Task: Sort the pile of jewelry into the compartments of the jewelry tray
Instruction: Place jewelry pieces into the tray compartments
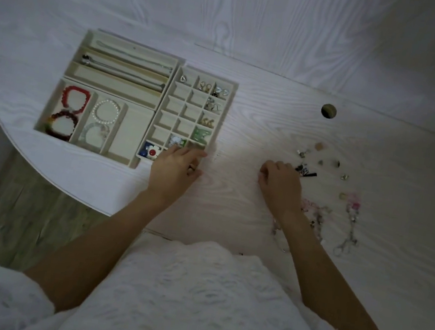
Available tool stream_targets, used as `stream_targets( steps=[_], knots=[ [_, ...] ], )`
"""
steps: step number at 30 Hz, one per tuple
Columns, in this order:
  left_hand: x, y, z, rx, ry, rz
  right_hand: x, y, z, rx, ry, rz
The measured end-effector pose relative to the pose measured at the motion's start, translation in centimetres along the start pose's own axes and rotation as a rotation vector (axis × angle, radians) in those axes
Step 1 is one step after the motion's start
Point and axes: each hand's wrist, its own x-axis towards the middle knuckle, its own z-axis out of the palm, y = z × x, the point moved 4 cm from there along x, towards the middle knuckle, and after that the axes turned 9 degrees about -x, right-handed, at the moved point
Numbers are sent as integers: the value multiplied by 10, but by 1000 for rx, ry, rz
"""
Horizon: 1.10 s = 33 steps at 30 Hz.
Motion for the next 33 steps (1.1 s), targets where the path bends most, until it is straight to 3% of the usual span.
stream_targets(
  steps=[4, 7, 13, 22, 28, 33],
  knots=[
    [1, -1, 0, -2, 7, -3, 3, 4, 1, 305, -118, 185],
    [1, -2, 0, -7, 10, 3, 4, 8, -3, 553, -99, 292],
    [1, -5, 3, -15, 8, 9, 4, 12, -3, 449, -42, 280],
    [-3, -10, 8, 23, 7, -3, 18, -4, 2, 763, -196, 377],
    [-5, -8, 9, 34, 39, -17, 24, -23, 3, 599, -195, 199],
    [-7, -7, 9, 25, 44, -44, 22, -30, 17, 305, -171, 11]
  ],
)
